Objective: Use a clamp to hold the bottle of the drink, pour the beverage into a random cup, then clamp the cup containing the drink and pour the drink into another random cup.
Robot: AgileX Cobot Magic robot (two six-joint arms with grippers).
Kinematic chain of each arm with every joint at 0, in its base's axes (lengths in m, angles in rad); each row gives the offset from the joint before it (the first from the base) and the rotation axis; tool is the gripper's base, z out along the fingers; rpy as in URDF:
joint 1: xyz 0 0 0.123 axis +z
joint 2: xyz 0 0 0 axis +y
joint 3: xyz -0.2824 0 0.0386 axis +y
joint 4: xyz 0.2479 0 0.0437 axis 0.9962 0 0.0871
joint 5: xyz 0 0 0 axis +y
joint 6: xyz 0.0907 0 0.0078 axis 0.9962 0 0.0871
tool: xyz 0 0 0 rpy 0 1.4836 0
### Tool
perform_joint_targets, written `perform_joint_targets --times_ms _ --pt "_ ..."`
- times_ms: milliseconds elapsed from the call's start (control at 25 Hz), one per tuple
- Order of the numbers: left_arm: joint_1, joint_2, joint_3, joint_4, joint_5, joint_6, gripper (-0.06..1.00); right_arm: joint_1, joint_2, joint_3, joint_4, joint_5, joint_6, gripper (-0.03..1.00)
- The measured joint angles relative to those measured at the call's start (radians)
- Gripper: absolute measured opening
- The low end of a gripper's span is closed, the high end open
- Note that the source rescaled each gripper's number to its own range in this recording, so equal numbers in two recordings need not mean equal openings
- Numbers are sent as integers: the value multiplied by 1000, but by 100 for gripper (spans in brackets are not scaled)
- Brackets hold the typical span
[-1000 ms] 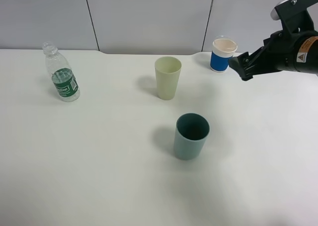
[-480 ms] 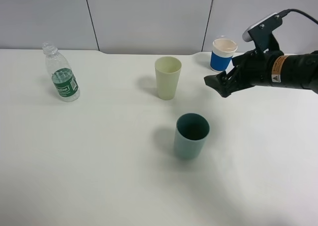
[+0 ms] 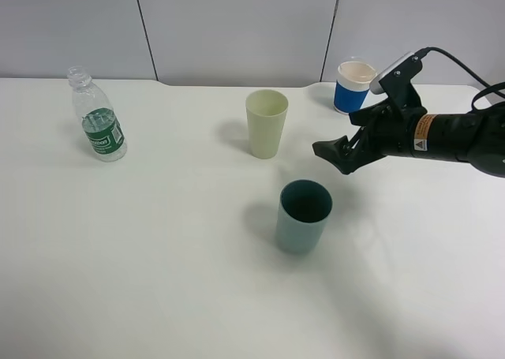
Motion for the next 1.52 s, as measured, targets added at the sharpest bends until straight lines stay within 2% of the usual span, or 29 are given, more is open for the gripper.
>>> perform_joint_targets --times_ms 360,600,840,1120,1200,1520 --pt "0 0 0 0 0 0 100 0 171 -183 -84 -30 34 80" --pt "0 0 0 0 0 0 100 0 261 -290 -220 -83 88 67" --pt "0 0 0 0 0 0 100 0 309 -369 -315 -136 195 67" --pt "0 0 0 0 1 0 100 0 371 -457 -502 -195 308 67" --pt "0 0 0 0 1 0 100 0 382 -475 -544 -203 324 67" --pt "0 0 0 0 1 0 100 26 437 -552 -603 -255 328 67"
